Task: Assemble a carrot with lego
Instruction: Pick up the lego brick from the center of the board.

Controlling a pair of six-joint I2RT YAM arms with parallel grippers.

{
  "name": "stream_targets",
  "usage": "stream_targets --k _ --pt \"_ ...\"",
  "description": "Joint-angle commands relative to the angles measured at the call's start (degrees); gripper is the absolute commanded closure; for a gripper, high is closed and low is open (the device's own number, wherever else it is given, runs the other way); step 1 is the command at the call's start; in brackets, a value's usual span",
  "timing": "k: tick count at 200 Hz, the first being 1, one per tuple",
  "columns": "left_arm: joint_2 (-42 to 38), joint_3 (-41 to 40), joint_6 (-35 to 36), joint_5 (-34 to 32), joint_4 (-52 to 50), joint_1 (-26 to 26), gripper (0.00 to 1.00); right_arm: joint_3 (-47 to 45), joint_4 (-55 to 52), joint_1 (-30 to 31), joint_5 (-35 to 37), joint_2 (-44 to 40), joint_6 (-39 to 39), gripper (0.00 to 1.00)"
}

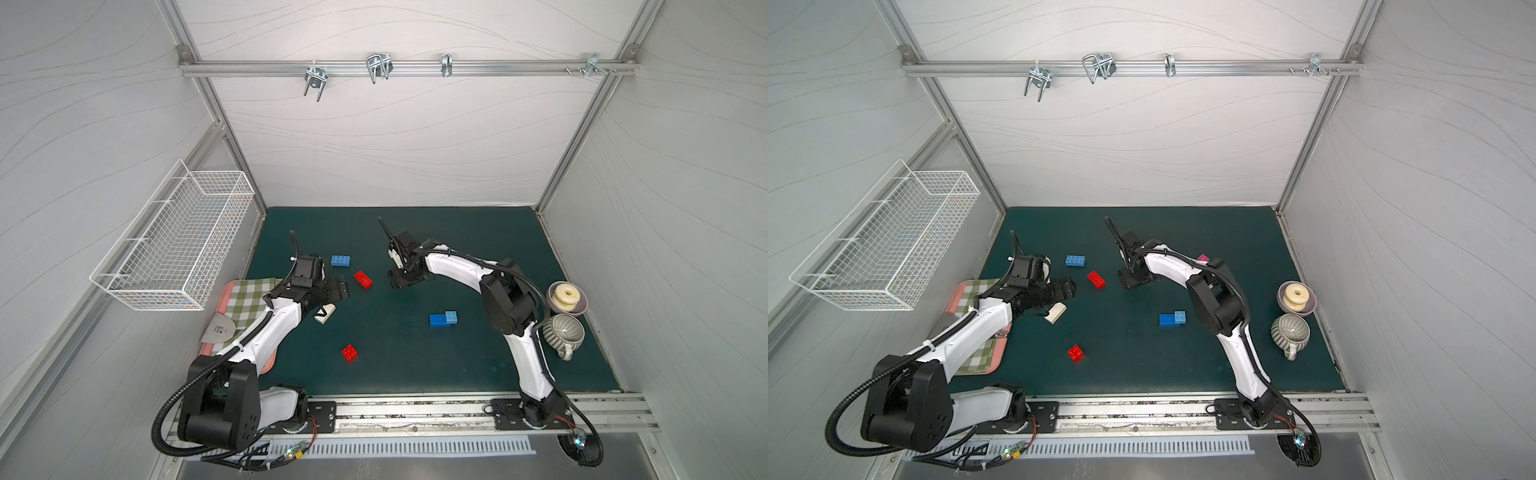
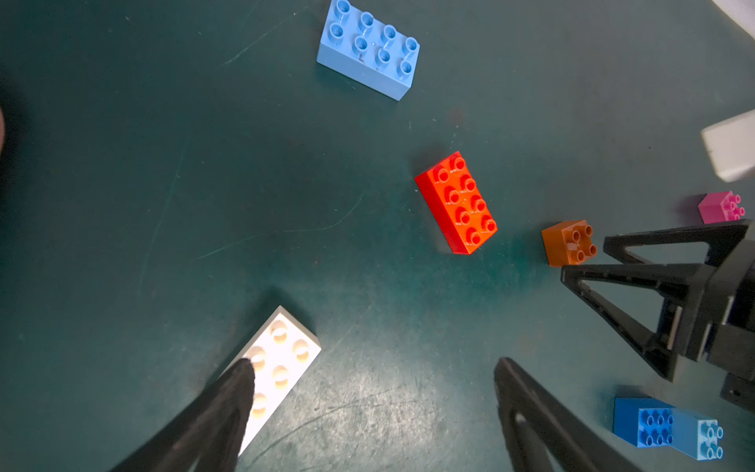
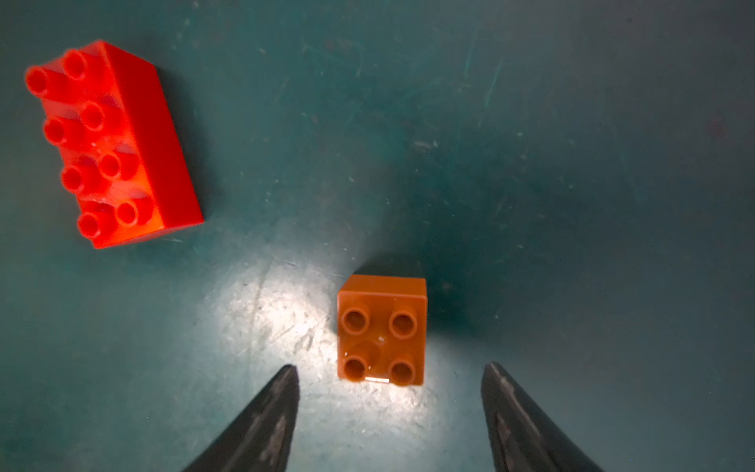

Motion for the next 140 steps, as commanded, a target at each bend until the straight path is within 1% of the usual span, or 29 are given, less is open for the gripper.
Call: stream_targets --k 1,68,140 --pt "-0.9 0.3 0.1 0.1 -0.1 -0.3 0.08 2.4 -0.3 1.1 0.9 1.9 -2.0 0.32" --pt "-1.1 0.2 0.1 0.0 -0.1 -0.3 0.08 6.1 -1.3 1.5 2.4 5.3 -1.8 0.39" --pt "-1.3 0.2 0.1 -0.2 -0.3 -0.2 0.08 7.9 -1.8 1.5 3.4 6.4 -1.4 0.57"
